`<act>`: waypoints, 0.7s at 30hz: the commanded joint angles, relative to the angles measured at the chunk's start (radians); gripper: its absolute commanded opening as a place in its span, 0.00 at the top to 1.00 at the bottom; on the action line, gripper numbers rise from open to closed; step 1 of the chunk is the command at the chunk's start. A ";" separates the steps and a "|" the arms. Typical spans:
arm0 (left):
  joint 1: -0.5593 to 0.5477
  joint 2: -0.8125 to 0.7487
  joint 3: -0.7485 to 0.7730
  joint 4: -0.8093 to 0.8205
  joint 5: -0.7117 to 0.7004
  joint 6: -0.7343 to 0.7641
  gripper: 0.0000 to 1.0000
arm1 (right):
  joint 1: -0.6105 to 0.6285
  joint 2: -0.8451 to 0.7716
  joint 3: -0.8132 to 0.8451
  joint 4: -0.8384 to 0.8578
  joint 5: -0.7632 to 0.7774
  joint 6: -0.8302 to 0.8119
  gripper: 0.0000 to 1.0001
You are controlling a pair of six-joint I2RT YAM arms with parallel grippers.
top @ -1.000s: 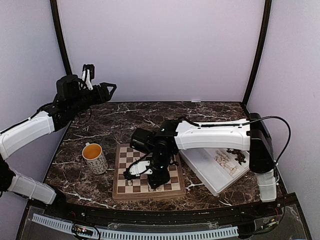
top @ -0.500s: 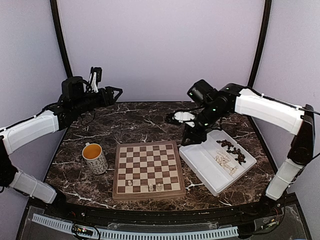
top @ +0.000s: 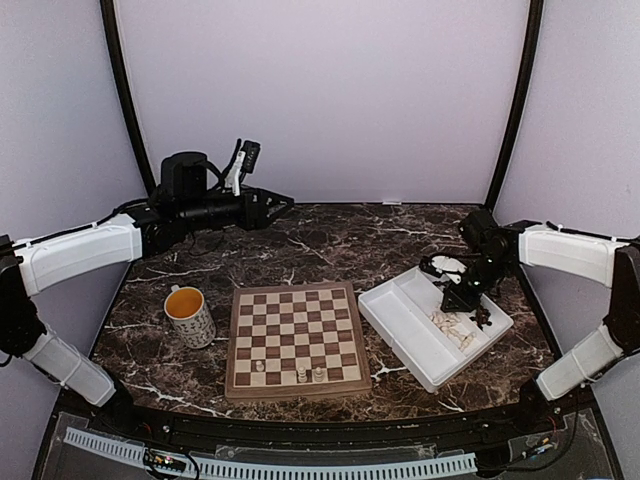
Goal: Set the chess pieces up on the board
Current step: Pick up the chess pile from the storage box.
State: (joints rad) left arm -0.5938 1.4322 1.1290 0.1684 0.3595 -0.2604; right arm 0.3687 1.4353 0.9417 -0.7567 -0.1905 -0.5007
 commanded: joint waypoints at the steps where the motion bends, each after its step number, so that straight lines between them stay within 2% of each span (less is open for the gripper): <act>1: -0.018 0.001 0.019 -0.041 0.077 0.015 0.47 | -0.022 -0.022 -0.053 0.090 0.022 -0.118 0.80; 10: -0.037 -0.047 -0.028 -0.041 0.085 -0.019 0.48 | -0.022 0.023 -0.090 0.093 0.042 -0.293 0.78; 21: -0.062 -0.030 -0.021 -0.019 0.075 -0.050 0.48 | -0.022 0.083 -0.141 0.129 0.052 -0.351 0.70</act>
State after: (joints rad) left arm -0.6418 1.4242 1.1095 0.1299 0.4271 -0.2928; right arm 0.3508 1.4834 0.8234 -0.6655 -0.1535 -0.8146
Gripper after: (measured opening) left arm 0.521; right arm 0.290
